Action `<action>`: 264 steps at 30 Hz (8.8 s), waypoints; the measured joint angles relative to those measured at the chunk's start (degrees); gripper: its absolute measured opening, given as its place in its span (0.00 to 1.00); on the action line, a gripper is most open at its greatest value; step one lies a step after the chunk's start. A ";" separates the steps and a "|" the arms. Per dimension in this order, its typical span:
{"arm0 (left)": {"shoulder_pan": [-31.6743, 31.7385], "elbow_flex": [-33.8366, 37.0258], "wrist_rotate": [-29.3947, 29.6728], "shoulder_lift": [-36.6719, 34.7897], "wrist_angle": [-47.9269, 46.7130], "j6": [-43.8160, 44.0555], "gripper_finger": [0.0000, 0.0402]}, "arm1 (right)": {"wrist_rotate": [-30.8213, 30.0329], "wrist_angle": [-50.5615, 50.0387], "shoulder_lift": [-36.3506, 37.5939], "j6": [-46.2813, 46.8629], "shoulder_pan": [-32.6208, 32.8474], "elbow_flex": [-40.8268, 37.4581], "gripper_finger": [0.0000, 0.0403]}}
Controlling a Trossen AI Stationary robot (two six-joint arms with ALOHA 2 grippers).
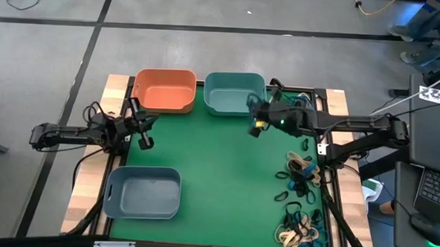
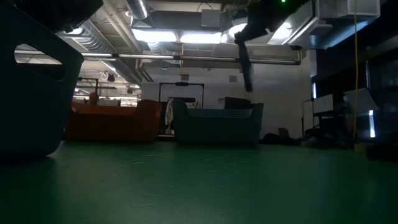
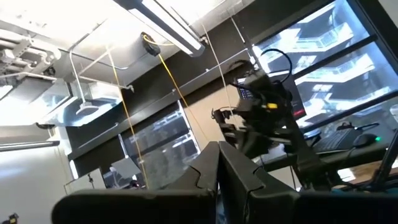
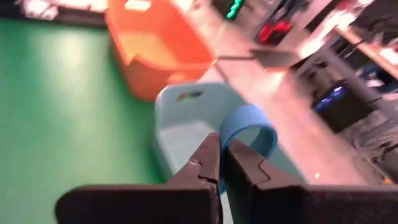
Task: Sort rubber bands into baskets
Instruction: Put the blue rubber band into the green bin
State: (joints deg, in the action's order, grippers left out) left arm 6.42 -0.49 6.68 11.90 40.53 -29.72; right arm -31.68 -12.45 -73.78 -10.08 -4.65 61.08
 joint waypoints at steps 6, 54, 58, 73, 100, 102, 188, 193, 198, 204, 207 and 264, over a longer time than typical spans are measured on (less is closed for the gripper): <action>0.00 0.00 0.00 0.00 0.03 -0.21 0.01 | 0.83 5.50 0.00 -1.13 -7.81 0.00 0.04; 0.00 -0.02 0.46 0.00 0.43 -1.78 0.01 | 17.37 -13.20 -13.15 5.45 -23.45 5.16 0.50; 0.02 -0.02 0.60 0.00 0.42 -1.84 0.01 | 18.81 -25.65 -12.76 8.26 -23.45 11.39 0.51; 0.02 -0.04 0.66 -0.02 0.43 -1.45 0.01 | 20.59 -55.62 -12.81 19.04 -22.14 16.06 0.49; 0.02 -0.04 0.59 0.00 0.44 -0.78 0.01 | 11.34 -59.76 -12.20 30.88 -10.75 4.00 0.49; 0.00 -0.04 0.59 -0.01 0.48 -1.02 0.01 | 11.58 -57.19 -12.20 30.90 -10.75 1.28 0.49; 0.00 -0.04 0.61 -0.01 0.42 -2.00 0.01 | 17.34 -24.83 7.00 21.35 -26.07 -18.86 0.02; 0.02 -0.04 0.63 -0.01 0.42 -2.00 0.01 | 18.57 -23.94 12.60 21.36 -26.14 -18.86 0.03; 0.01 -0.04 0.61 -0.02 0.42 -2.00 0.01 | 19.30 -21.14 17.03 21.35 -26.12 -18.84 0.03; 0.02 -0.04 0.61 -0.02 0.42 -2.00 0.01 | 19.32 -17.13 20.63 21.35 -26.13 -18.80 0.03; 0.00 -0.04 0.62 -0.02 0.42 -2.00 0.01 | 19.31 -15.51 21.74 21.35 -26.12 -18.80 0.03; 0.01 -0.04 0.62 -0.01 0.39 -2.00 0.01 | 26.80 31.05 -1.46 23.44 -26.12 -18.80 0.27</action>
State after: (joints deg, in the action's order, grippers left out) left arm 6.43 -0.54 7.30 11.89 40.93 -31.73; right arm -4.89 18.61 -75.24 13.36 -30.76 42.28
